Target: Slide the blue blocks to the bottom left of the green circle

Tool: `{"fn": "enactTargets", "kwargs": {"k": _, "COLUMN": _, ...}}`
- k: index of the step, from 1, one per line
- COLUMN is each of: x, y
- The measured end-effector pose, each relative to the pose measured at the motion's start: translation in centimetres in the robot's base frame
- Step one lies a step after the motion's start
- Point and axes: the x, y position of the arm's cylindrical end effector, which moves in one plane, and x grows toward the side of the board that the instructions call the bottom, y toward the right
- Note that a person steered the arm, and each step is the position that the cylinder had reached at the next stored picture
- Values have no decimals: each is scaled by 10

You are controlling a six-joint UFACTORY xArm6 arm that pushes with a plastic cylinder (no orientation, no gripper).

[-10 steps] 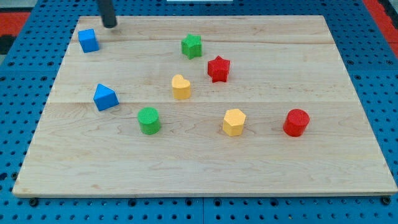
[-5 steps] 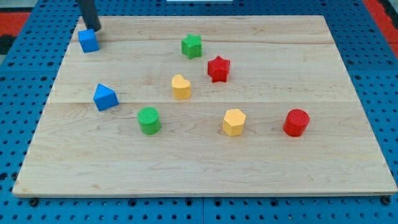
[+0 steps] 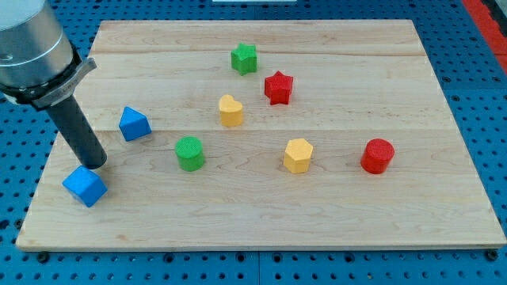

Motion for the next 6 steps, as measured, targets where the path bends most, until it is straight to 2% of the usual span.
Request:
{"fn": "enactTargets", "kwargs": {"k": 1, "x": -19, "y": 68}}
{"fn": "enactTargets", "kwargs": {"k": 2, "x": -63, "y": 85}}
{"fn": "enactTargets", "kwargs": {"k": 3, "x": -85, "y": 64}}
{"fn": "enactTargets", "kwargs": {"k": 4, "x": -57, "y": 50}}
{"fn": "enactTargets", "kwargs": {"k": 6, "x": -83, "y": 28}}
